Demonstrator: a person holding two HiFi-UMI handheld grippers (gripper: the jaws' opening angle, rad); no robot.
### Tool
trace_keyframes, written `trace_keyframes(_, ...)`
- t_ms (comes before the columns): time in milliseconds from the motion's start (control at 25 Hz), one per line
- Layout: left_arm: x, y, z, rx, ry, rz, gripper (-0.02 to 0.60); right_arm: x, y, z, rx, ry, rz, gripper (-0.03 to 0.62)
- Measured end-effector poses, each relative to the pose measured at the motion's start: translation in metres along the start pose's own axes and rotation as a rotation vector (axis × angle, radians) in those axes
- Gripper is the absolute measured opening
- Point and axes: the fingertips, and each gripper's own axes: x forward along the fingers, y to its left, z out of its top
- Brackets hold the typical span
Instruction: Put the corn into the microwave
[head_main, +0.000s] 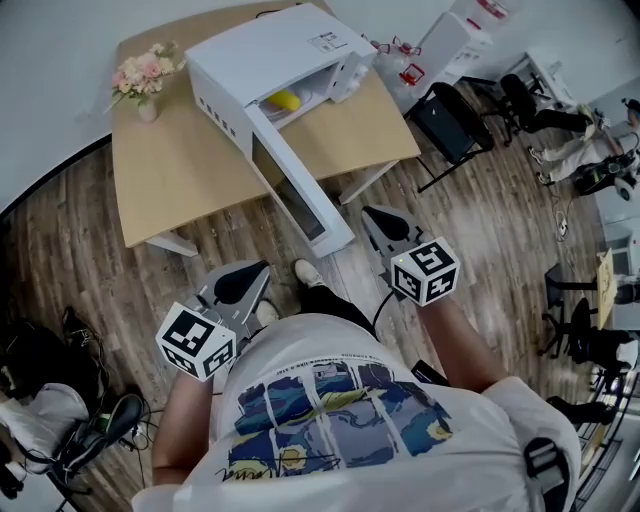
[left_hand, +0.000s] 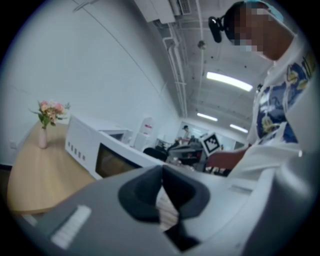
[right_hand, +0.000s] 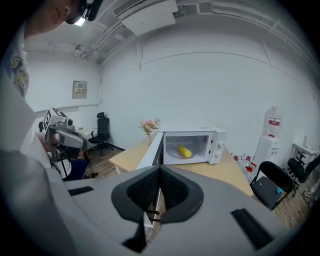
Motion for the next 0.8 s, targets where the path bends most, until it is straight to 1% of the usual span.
trace_keyframes(200,0.010,-0.001,-0.024,-0.034,0.023,-0.037,0.012,-0.013,0.010,-0.007,-0.003,0.037,0.012,0.009)
trace_keyframes(400,0.023,-0.002,-0.037,-0.039,0.039,-0.048,0.012,-0.016,0.022,-0.016,-0.060,0.067,0.056,0.009)
trace_keyframes(600,0.033,-0.015,-0.034,-0.007,0.059,-0.027,0.012,-0.022,0.024,-0.014,-0.067,0.024,0.112,0.009)
trace_keyframes(800,0.064,-0.038,-0.029,0.032,0.076,-0.001,0.012,-0.048,0.001,-0.022,-0.077,-0.012,0.150,0.009)
